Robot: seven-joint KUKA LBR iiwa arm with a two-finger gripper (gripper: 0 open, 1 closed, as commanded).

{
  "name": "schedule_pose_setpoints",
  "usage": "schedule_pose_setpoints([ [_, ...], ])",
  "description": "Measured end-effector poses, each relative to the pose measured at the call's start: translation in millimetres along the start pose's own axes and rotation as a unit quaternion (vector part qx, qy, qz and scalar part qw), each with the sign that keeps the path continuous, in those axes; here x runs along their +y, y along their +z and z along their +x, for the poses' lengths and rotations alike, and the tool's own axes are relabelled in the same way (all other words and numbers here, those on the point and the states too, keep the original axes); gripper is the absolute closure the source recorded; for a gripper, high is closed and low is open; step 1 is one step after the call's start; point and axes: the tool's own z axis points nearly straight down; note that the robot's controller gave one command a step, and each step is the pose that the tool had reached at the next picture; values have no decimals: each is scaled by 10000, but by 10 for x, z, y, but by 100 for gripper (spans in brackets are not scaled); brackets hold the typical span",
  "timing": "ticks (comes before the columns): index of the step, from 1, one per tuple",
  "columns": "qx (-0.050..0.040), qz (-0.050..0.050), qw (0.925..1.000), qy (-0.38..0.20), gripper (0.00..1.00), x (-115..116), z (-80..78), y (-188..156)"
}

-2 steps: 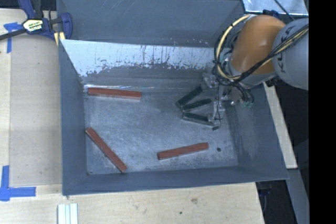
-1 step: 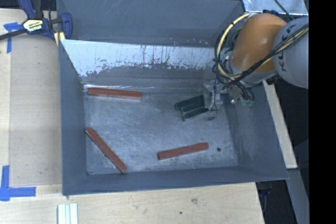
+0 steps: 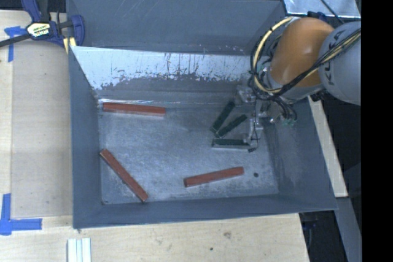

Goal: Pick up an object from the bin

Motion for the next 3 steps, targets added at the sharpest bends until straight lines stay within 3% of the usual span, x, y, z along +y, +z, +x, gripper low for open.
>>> schedule_pose_setpoints([
  [1, 4, -2, 10000, 0, 100, 0, 3, 5],
  [2, 4, -1, 10000, 0, 100, 0, 3, 6],
  [3, 7, 0, 10000, -40, 100, 75, 305, -1275],
])
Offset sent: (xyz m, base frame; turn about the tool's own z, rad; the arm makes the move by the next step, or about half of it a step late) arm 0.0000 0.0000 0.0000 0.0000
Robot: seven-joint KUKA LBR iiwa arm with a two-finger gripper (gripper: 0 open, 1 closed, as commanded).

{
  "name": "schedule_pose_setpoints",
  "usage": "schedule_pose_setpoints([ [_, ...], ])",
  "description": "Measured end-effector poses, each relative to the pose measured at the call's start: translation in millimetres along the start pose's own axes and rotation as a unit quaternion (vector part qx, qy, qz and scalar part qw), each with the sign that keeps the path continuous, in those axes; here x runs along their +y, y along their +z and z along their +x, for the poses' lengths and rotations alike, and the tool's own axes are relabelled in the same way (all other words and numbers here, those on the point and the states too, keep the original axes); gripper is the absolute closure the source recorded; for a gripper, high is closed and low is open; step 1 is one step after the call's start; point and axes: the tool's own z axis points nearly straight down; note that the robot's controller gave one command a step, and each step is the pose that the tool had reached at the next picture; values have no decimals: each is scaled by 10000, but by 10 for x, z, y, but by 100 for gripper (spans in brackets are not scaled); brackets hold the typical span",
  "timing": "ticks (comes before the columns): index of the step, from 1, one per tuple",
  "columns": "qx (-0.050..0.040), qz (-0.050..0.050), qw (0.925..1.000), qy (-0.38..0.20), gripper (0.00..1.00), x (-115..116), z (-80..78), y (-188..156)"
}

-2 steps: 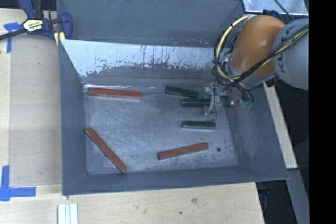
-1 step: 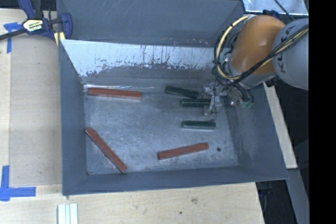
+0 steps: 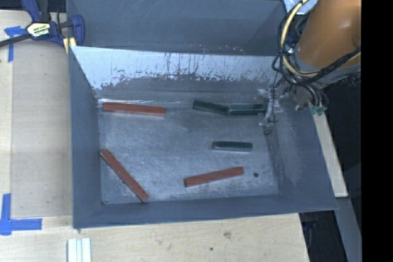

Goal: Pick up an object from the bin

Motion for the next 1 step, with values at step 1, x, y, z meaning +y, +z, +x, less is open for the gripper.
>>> schedule_pose_setpoints([
  [1, 2, -1, 10000, 0, 100, 0, 1, 2],
])
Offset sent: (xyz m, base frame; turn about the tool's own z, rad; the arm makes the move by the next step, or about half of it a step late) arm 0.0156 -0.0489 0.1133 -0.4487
